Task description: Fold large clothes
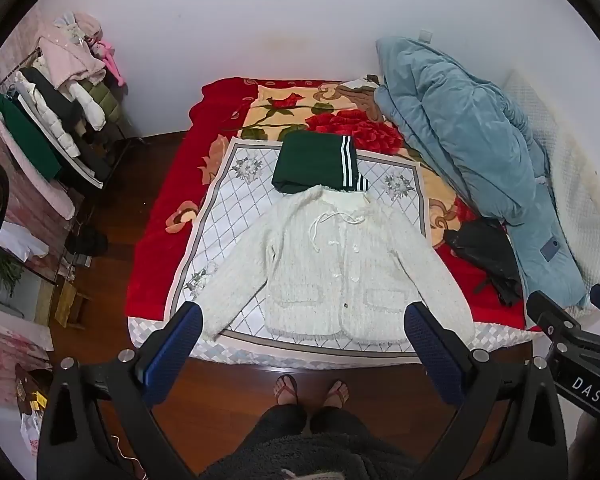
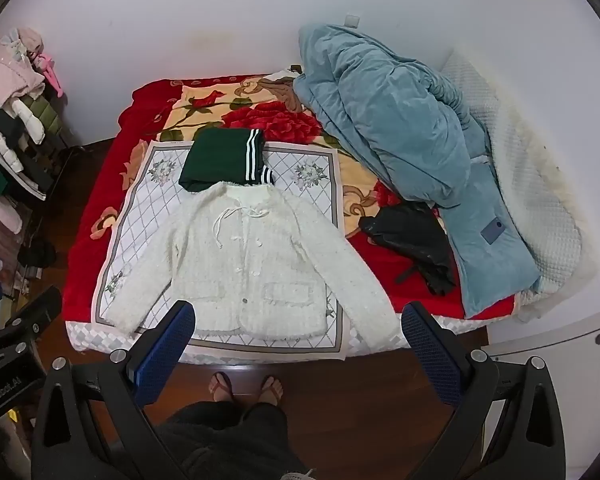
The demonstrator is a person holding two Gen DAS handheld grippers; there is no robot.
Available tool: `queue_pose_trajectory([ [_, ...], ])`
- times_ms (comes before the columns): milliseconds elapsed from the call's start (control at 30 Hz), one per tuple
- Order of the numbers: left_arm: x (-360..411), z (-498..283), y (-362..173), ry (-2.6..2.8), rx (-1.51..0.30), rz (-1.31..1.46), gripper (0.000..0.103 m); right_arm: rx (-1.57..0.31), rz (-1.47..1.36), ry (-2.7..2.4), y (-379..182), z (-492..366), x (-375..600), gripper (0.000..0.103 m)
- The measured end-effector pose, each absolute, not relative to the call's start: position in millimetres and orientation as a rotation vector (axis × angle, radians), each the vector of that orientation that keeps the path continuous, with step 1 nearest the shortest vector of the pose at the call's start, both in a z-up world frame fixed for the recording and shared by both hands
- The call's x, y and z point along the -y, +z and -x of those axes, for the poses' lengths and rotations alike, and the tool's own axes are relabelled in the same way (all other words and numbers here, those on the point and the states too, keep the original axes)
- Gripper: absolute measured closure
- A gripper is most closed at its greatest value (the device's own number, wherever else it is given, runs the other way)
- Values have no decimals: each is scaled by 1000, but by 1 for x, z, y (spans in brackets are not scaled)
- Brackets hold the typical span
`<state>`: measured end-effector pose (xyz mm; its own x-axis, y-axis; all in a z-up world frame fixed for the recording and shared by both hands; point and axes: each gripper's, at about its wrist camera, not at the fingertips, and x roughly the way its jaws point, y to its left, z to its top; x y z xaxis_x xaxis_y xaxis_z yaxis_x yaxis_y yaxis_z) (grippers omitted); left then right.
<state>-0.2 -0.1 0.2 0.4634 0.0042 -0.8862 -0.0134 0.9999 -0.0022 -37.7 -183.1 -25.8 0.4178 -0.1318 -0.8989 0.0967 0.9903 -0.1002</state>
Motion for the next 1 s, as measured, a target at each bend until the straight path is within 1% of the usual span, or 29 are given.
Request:
queue_pose_trajectory([
  [700, 0, 0, 1, 14, -1086, 5, 0, -1130, 43, -142, -24, 41, 182, 0],
  [1000, -2, 4, 3, 11, -1086, 7, 0, -1121, 53, -134, -14, 34, 177, 0],
])
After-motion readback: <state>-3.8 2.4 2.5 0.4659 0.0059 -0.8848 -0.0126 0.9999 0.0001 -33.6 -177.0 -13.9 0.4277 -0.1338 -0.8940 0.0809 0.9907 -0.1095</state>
